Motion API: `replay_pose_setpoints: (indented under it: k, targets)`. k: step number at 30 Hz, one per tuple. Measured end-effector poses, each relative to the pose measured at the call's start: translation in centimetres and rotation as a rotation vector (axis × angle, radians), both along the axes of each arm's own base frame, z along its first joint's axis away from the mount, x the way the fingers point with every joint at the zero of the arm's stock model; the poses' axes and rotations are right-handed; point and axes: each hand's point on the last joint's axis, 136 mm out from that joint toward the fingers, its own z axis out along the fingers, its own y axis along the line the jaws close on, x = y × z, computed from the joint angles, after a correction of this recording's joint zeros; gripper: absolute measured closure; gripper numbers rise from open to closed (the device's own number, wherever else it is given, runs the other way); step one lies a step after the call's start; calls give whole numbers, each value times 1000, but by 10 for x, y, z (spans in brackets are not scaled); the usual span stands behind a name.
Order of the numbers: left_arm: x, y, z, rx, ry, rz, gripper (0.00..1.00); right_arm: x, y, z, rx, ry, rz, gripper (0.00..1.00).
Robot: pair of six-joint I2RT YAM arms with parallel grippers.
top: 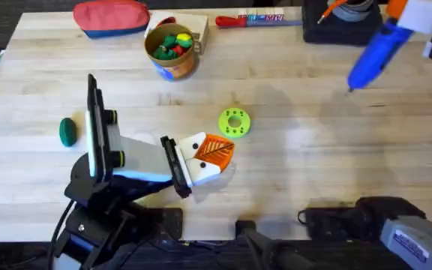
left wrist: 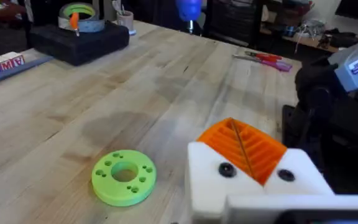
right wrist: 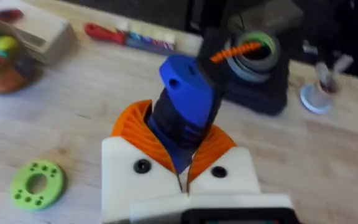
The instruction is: Pick up the gripper from the table and insert it into the empty holder that is missing its gripper. Then pick up a screw, insert it into the mounting hole, and use the screwdriver to tighten it. Finally, clean up the table by picking up the vegetable and placing it into the bucket.
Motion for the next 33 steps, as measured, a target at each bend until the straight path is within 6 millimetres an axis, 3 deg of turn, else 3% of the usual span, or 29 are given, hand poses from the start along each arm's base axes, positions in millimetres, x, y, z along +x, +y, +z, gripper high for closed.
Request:
replay_pose_setpoints:
  k: [7, 15, 24, 33]
  targets:
    - [0, 0, 0, 0, 0, 0, 993, -22, 96, 41, 160, -316, 301, 995]
    - [0, 0, 0, 0, 0, 0, 993, -68, 196, 47, 318, -446, 672, 995]
    - [0, 0, 0, 0, 0, 0, 993, -101, 261, 50, 394, -451, 890, 995]
    - [0, 0, 0, 0, 1, 0, 993, -111, 299, 39, 424, -420, 975, 995]
